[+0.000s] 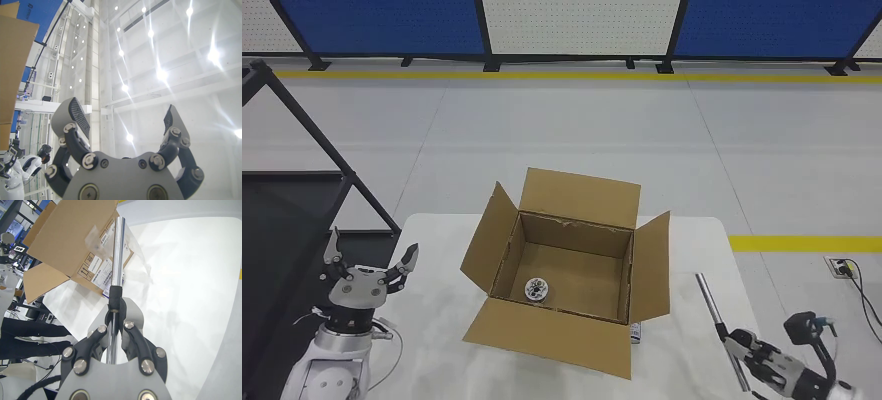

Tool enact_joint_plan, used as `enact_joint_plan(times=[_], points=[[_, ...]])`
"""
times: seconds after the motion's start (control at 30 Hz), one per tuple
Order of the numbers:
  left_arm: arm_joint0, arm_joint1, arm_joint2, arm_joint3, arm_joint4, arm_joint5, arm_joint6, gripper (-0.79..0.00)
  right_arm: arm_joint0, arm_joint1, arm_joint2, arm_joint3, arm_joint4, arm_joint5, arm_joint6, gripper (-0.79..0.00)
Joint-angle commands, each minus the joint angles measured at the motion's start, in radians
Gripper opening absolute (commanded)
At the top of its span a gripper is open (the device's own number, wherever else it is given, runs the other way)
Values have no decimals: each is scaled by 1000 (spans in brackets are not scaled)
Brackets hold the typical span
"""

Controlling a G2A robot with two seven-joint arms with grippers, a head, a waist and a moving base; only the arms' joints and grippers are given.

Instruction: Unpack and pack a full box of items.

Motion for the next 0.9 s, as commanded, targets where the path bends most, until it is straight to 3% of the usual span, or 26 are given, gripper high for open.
enact_joint_plan(times=[0.0, 0.1, 0.27, 0.53, 0.87], points=[[-1, 0, 0, 2, -1, 1, 2, 0, 4, -1, 0, 24, 21, 21, -28, -785], [-3, 0, 3, 1, 2, 4, 2, 0, -6, -6, 15, 45, 89, 98, -110, -785], [-7, 0, 8, 1, 7, 6, 4, 0, -47, -10, 44, 66, 193, 44, -168, -785], [-7, 0, 11, 1, 9, -2, 8, 0, 1, 16, 22, 70, 142, -24, 62, -785], [-1, 0, 6, 0, 2, -12, 10, 0, 107, 28, -118, 155, -65, 37, 123, -785]])
